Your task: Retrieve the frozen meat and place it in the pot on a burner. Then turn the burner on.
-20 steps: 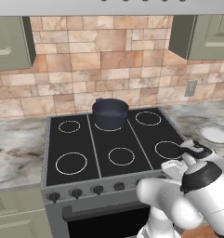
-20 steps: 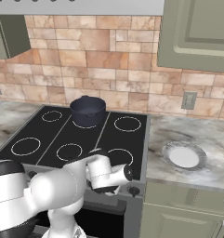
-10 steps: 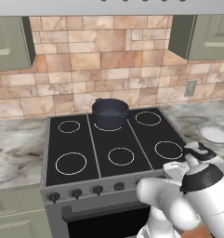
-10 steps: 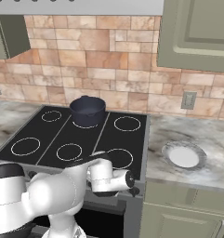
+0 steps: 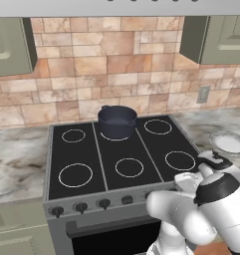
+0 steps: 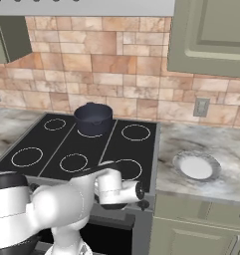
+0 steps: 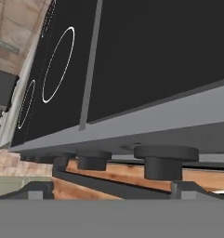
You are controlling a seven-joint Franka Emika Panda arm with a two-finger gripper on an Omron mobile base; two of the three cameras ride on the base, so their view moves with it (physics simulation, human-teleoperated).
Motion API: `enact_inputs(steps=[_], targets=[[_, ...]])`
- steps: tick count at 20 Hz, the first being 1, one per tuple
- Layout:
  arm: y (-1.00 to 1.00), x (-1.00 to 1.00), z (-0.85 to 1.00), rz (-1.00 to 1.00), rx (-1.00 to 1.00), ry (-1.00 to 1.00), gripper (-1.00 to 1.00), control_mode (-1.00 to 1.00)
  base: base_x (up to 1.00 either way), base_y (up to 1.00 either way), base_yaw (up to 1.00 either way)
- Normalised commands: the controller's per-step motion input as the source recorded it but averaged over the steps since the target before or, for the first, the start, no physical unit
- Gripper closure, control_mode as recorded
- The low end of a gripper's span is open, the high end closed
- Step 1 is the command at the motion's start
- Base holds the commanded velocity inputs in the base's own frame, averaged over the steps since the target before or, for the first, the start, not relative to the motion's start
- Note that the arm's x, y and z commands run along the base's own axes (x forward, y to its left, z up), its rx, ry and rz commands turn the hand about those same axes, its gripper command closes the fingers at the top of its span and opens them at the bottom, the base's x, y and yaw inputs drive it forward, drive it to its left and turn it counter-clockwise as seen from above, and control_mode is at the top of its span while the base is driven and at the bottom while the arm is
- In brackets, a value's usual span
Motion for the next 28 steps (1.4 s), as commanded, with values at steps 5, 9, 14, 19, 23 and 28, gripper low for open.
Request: enact_inputs(steps=[5,9,14,19,23,28], targets=[[0.7,-0.01,-0.14,0.15,0.03,-0.01,-1.0,-1.0,0.0,0.0,0.0],[0.68,-0.09,-0.03,0.14,0.0,-0.09,-1.0,-1.0,0.0,0.0,0.0],[0.81,-0.34,0.0,0.15,0.0,-0.2,-1.0,-1.0,0.0,0.0,0.0],[0.91,-0.34,0.0,0.1,0.0,-0.19,-1.0,-1.0,0.0,0.0,0.0],[0.65,-0.13,0.06,0.03,0.0,-0.15,-1.0,-1.0,0.0,0.0,0.0],[0.39,-0.15,0.21,-0.02,-0.04,-0.04,-1.0,-1.0,0.0,0.0,0.0]])
